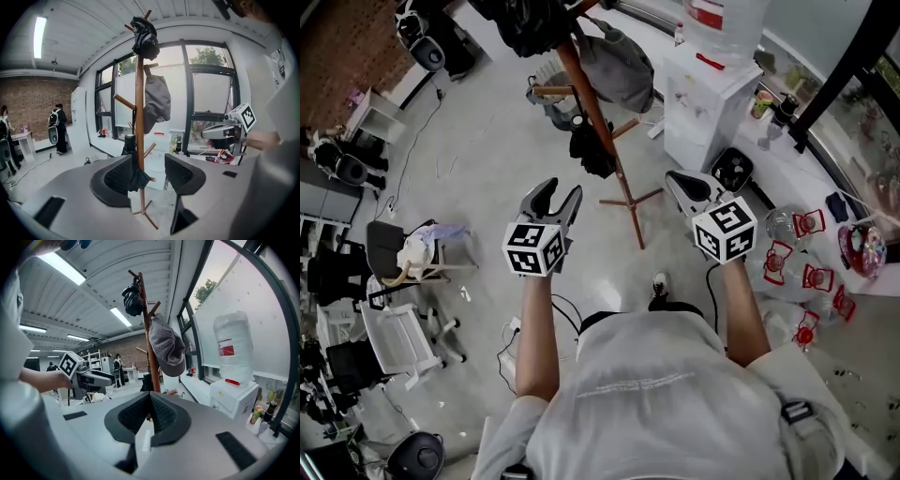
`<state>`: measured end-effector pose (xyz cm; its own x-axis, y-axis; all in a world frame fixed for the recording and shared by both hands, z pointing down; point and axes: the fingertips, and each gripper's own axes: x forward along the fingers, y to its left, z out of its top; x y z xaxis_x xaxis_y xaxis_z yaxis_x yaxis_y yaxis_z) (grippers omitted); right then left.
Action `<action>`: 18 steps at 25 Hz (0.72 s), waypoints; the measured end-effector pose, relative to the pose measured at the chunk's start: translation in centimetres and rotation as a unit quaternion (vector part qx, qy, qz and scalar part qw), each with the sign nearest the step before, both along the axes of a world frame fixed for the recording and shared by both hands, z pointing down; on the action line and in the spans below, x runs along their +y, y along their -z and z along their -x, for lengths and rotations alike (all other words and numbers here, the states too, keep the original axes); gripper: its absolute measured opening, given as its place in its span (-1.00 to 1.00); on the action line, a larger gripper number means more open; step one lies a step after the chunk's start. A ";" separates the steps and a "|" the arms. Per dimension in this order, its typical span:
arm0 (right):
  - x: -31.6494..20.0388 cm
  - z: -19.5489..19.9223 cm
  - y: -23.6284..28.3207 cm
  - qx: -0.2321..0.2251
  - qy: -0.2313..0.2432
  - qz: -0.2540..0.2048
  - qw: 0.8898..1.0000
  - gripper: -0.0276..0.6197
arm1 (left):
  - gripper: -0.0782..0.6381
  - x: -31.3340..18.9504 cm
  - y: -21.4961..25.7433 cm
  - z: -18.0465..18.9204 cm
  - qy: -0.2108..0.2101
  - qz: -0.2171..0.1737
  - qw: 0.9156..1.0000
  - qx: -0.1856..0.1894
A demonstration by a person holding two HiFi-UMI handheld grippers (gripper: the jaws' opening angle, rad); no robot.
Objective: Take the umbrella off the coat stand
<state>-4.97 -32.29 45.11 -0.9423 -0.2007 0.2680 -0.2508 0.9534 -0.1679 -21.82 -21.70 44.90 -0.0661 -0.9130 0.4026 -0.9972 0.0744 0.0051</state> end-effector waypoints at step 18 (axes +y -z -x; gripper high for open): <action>-0.5 4.1 -1.7 0.052 -0.127 0.029 0.990 -0.84 | 0.11 -7.8 -7.9 6.7 -0.143 0.042 0.987 0.053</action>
<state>-9.10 -32.84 46.85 -0.8299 -0.4096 0.3788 -0.5005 0.8466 -0.1811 -28.51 -29.50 52.84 0.2357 -0.8514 0.4687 -0.9718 -0.2048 0.1166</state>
